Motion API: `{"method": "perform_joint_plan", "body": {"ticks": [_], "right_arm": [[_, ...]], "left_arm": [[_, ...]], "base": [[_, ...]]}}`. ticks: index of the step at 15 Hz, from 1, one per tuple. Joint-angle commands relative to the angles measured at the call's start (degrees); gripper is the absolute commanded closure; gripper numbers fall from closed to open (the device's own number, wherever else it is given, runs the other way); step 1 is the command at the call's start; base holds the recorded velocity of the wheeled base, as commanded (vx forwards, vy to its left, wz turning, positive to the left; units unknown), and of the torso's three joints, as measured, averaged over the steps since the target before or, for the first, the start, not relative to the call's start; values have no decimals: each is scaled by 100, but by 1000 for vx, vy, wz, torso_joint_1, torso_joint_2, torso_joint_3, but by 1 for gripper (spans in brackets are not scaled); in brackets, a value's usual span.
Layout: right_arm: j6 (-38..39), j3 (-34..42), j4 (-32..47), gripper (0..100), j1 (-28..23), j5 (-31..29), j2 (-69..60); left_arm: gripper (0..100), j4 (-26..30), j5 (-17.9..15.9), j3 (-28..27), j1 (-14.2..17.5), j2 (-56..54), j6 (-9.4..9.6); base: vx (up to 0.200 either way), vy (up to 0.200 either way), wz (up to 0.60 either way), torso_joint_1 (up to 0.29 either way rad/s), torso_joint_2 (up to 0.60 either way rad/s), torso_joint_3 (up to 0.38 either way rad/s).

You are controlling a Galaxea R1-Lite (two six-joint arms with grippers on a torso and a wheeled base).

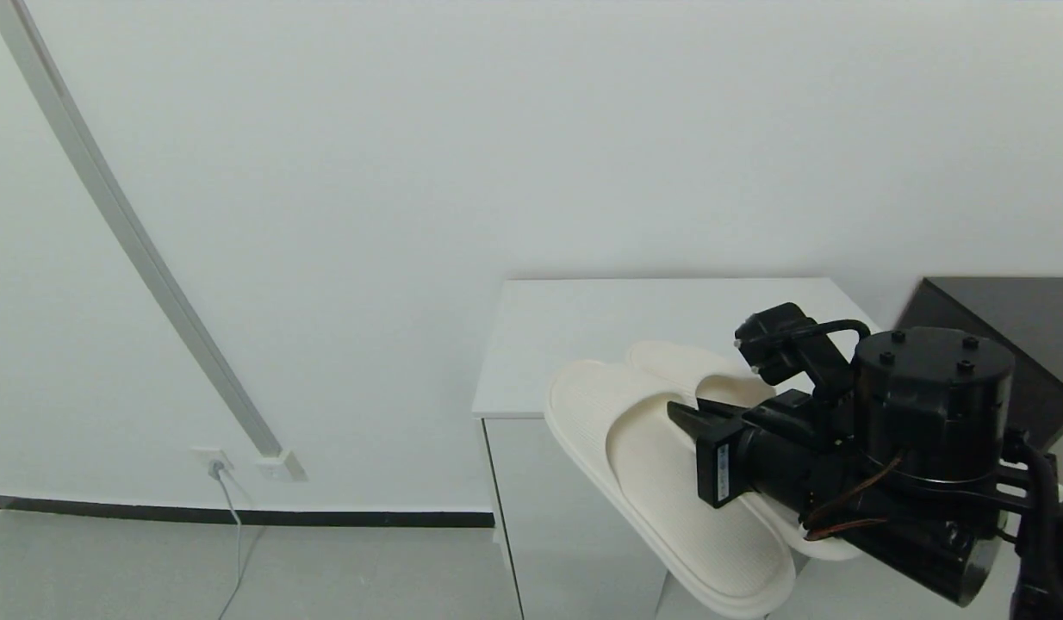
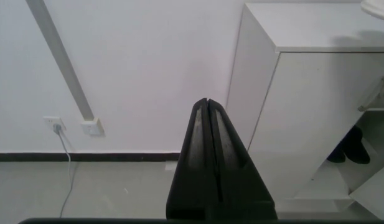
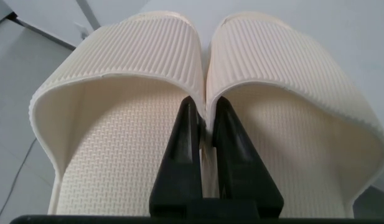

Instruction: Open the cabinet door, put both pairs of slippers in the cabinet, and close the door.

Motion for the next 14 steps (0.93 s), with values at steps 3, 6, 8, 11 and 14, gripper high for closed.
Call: {"method": "perform_joint_plan", "body": {"ticks": [3, 6, 8, 11, 14], "right_arm": [[0, 2, -5, 100, 5, -4, 71], [8, 28, -5, 100, 5, -4, 62], [8, 98, -14, 100, 14, -13, 44], [-18, 177, -14, 100, 76, -13, 53], [8, 213, -14, 100, 76, -4, 53]], "left_arm": [[100, -1, 1, 0, 2, 7, -4], [100, -1, 10, 0, 2, 7, -13], [100, -1, 10, 0, 2, 7, -13], [100, -1, 19, 0, 2, 7, -22], [100, -1, 10, 0, 2, 7, -22]], "base": [[-200, 0, 0, -10, -2, 2], [-200, 0, 0, 2, 2, 4], [0, 0, 0, 0, 0, 0], [0, 0, 0, 0, 0, 0], [0, 0, 0, 0, 0, 0]]}}
